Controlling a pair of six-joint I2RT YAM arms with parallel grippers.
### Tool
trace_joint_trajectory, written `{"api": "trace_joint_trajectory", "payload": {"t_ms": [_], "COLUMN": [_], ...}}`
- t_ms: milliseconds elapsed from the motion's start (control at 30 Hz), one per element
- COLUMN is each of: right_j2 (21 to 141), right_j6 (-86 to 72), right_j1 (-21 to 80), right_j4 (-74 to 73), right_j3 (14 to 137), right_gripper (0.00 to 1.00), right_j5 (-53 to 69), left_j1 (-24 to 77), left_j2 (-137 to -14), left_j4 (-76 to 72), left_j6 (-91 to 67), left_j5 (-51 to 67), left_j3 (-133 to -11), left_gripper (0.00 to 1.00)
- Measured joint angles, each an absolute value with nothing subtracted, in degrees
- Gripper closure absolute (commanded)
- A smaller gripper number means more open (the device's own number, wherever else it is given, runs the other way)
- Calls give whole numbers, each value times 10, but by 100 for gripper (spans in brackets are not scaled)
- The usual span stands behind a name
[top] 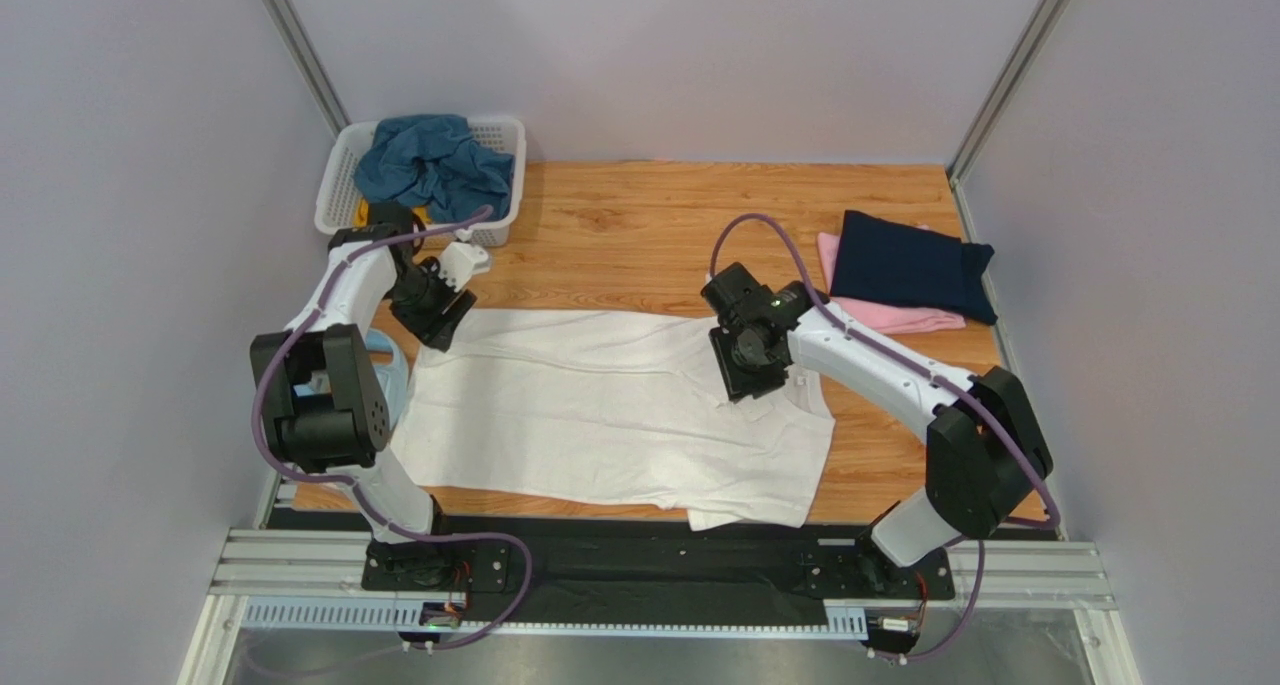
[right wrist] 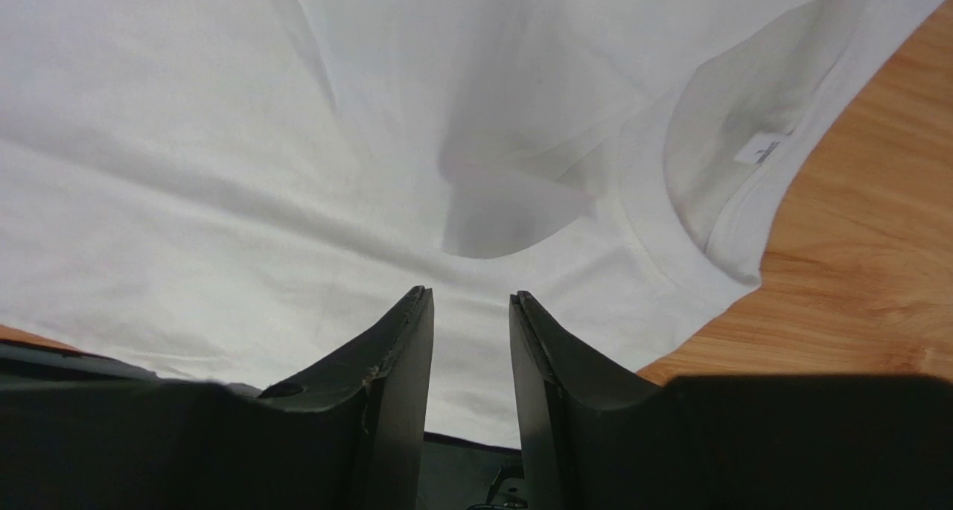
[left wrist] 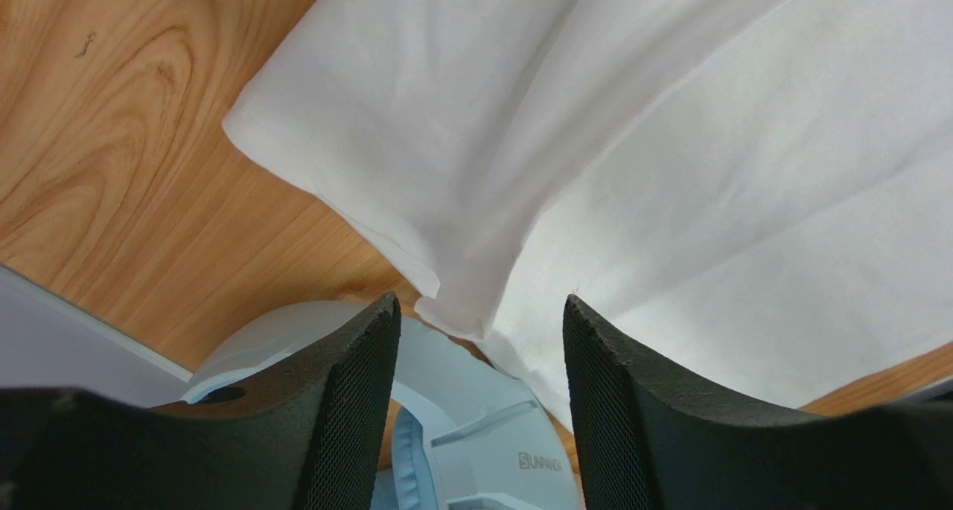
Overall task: Fold and stack the t-shirts
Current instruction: Fold the flattened tshirt in 1/3 of the way
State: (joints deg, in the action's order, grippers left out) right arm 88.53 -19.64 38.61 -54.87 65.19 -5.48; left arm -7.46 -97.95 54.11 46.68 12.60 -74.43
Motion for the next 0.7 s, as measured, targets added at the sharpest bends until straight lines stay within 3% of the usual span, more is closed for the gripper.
{"api": "trace_joint_trajectory", "payload": {"t_ms": [333,700], "right_j2": [926,1073], "right_j6": [-219,-228], "right_j1": [258,217], "right_j4": [-505,-462], "right_j3": [708,736], "right_gripper": [71,78], "right_j5": [-82,-58], "left_j1": [-30,34], "left_j2": [-953,-1093], "left_j4": [565,532], "left_j6": [417,363], "left_j5": [184,201], "left_j3": [-827,-854], "left_gripper": [36,36]}}
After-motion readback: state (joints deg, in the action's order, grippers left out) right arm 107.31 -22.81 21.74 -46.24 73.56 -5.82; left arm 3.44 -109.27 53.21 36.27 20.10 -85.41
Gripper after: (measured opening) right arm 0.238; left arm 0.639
